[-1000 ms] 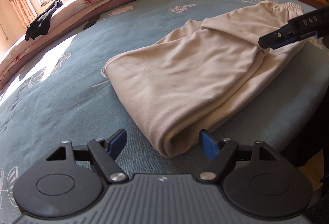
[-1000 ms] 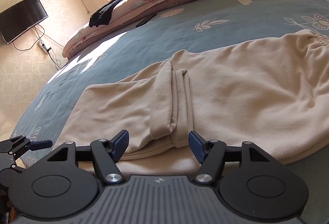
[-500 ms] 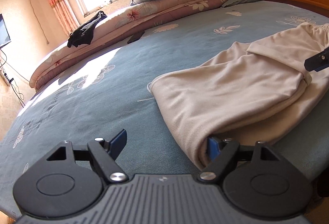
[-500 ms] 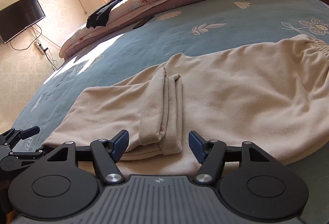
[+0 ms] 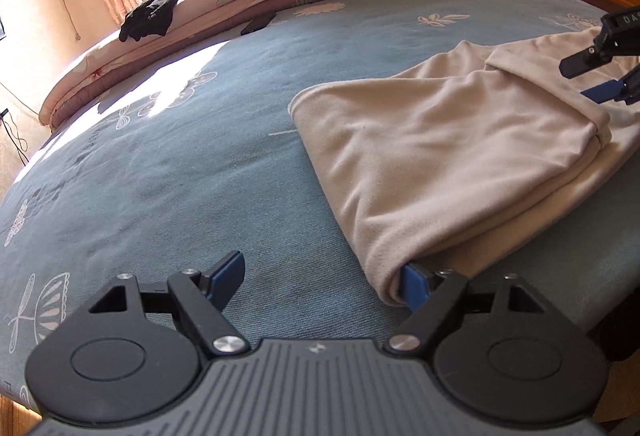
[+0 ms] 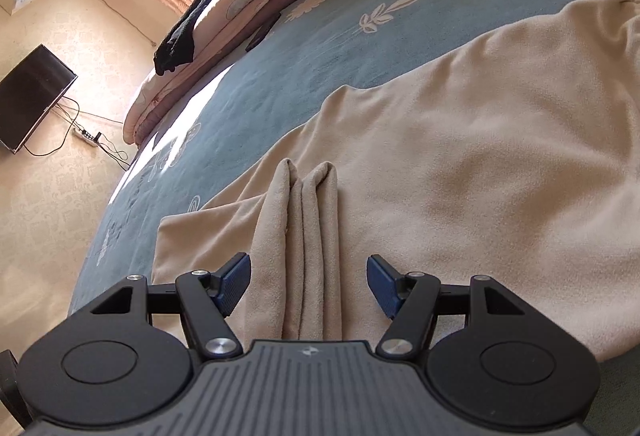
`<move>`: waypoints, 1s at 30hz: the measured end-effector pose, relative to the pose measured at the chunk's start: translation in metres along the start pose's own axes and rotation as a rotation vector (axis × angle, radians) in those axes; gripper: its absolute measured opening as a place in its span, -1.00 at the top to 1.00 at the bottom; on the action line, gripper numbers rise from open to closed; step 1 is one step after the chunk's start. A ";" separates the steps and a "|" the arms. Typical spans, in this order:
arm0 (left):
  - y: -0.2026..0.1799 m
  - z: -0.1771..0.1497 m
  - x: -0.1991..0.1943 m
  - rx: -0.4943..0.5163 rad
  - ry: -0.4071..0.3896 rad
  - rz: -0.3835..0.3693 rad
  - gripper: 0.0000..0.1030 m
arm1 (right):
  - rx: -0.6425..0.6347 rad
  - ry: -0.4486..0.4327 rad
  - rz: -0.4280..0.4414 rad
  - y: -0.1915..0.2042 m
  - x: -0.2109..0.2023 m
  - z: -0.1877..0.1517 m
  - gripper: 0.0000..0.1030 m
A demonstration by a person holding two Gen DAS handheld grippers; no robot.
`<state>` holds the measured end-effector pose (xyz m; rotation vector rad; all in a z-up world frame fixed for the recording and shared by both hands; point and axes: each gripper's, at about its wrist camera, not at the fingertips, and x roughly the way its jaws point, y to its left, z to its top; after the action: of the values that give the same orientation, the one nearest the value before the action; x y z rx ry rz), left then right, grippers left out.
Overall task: Fold clothes
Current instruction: 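Grasp the folded edge of the beige sweatpants with the right tool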
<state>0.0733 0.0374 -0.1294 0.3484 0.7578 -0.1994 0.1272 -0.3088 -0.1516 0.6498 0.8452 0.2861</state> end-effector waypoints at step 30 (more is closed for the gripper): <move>-0.009 0.028 -0.004 0.067 -0.080 -0.158 -0.59 | -0.218 -0.067 -0.111 0.042 0.021 -0.020 0.32</move>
<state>0.0858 0.0188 -0.1096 0.3422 0.7012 -0.3860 0.1253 -0.2577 -0.1470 0.4059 0.7704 0.2499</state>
